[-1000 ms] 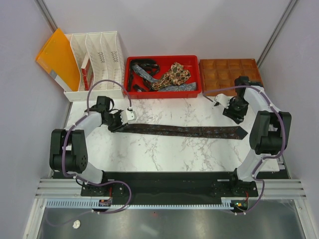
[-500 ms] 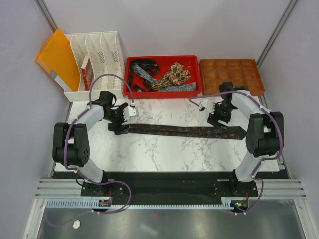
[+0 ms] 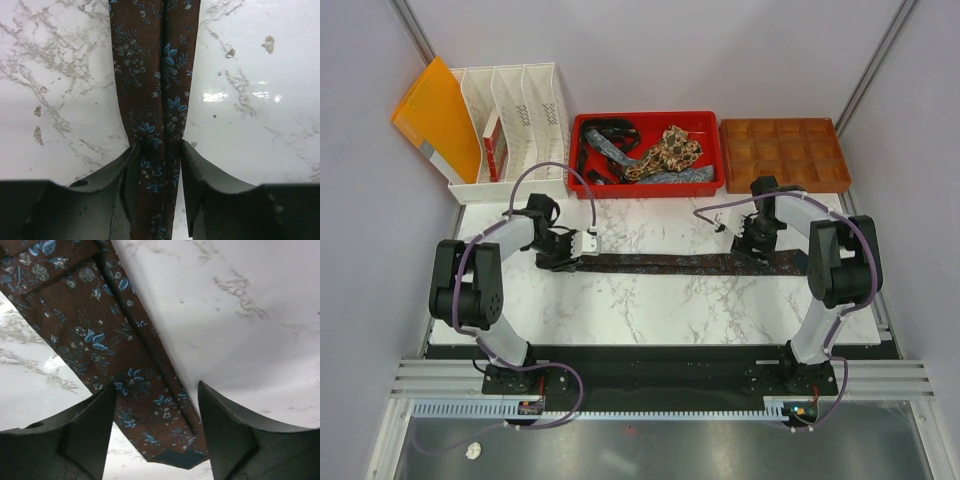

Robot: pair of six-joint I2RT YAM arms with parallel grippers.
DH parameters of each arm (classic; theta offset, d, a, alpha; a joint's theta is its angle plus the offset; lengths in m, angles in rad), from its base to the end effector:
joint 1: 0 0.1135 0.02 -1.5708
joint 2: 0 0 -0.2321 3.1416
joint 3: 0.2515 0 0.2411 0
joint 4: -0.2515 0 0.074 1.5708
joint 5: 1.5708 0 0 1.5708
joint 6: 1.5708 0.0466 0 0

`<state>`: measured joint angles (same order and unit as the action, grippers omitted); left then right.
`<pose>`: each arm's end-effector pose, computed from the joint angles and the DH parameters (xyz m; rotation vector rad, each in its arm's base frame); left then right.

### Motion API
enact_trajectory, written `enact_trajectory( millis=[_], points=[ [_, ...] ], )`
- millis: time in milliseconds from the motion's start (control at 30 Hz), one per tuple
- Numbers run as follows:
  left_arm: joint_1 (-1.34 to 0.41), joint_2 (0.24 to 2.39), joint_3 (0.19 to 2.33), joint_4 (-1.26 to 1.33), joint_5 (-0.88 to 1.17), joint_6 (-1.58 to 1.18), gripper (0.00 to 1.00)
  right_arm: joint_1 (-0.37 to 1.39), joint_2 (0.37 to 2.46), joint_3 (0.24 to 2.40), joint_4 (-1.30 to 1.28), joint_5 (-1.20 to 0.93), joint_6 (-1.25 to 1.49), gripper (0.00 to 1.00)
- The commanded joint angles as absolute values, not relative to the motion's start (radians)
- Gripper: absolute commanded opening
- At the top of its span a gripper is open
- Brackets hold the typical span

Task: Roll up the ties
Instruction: Flatten out the tie at the center of the board.

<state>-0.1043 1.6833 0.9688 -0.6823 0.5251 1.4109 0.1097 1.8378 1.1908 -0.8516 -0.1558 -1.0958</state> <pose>0.2776 -0.0525 0.1239 1.8701 1.8864 -0.4260 0.3097 0.0414 0.1248 -1.7079 2.4669 0.1550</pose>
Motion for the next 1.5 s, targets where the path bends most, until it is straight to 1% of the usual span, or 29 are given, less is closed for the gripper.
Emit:
enact_trajectory(
  millis=[0,67,233,300,333,367,400,433,500,567,600,767,800,900,1033,1200,1300,1333,1433,1467],
  points=[
    [-0.109,1.635,0.933,-0.712,0.509,1.502,0.42,0.110,1.910,1.202,-0.727,-0.133,-1.112,0.69],
    [-0.109,1.635,0.939,-0.713,0.515,1.491,0.37,0.110,1.939,1.226,-0.716,-0.120,-1.112,0.64],
    [-0.106,1.612,0.971,-0.709,0.535,1.462,0.28,0.104,1.922,1.261,-0.744,-0.124,-1.130,0.58],
    [-0.106,1.594,0.982,-0.710,0.545,1.454,0.28,0.104,1.895,1.269,-0.791,-0.149,-1.131,0.62],
    [-0.106,1.585,0.982,-0.709,0.554,1.453,0.29,0.106,1.884,1.269,-0.802,-0.156,-1.128,0.70],
    [-0.106,1.574,0.980,-0.710,0.557,1.454,0.30,0.107,1.859,1.276,-0.810,-0.161,-1.112,0.73],
    [-0.106,1.556,0.979,-0.709,0.558,1.445,0.35,0.109,1.847,1.282,-0.833,-0.187,-1.103,0.76],
    [-0.106,1.545,0.979,-0.709,0.563,1.436,0.52,0.113,1.833,1.288,-0.844,-0.205,-1.092,0.80],
    [-0.106,1.529,0.983,-0.710,0.566,1.402,0.70,0.138,1.795,1.307,-0.860,-0.254,-1.057,0.82],
    [-0.106,1.526,0.979,-0.712,0.569,1.396,0.73,0.167,1.775,1.327,-0.864,-0.291,-1.016,0.84],
    [-0.106,1.529,0.976,-0.712,0.569,1.393,0.77,0.210,1.775,1.334,-0.864,-0.305,-1.002,0.85],
    [-0.106,1.581,0.994,-0.710,0.554,1.359,0.84,0.328,1.825,1.402,-0.835,-0.364,-0.925,0.87],
    [-0.106,1.586,0.997,-0.707,0.555,1.353,0.86,0.363,1.835,1.402,-0.809,-0.365,-0.910,0.87],
    [-0.106,1.600,1.005,-0.693,0.571,1.332,0.87,0.431,1.873,1.401,-0.744,-0.364,-0.896,0.86],
    [-0.107,1.603,1.003,-0.684,0.621,1.328,0.80,0.500,1.920,1.402,-0.683,-0.364,-0.848,0.83],
    [-0.112,1.626,0.982,-0.681,0.589,1.373,0.73,0.566,1.957,1.341,-0.601,-0.299,-0.856,0.79],
    [-0.112,1.652,0.979,-0.666,0.554,1.384,0.70,0.571,1.976,1.330,-0.578,-0.276,-0.857,0.72],
    [-0.112,1.658,0.976,-0.648,0.552,1.387,0.69,0.574,1.982,1.328,-0.568,-0.267,-0.857,0.66],
    [-0.112,1.683,0.982,-0.609,0.540,1.376,0.64,0.571,1.999,1.330,-0.535,-0.227,-0.861,0.52],
    [-0.112,1.686,0.985,-0.600,0.535,1.377,0.63,0.572,2.005,1.331,-0.529,-0.218,-0.861,0.51]
  ],
)
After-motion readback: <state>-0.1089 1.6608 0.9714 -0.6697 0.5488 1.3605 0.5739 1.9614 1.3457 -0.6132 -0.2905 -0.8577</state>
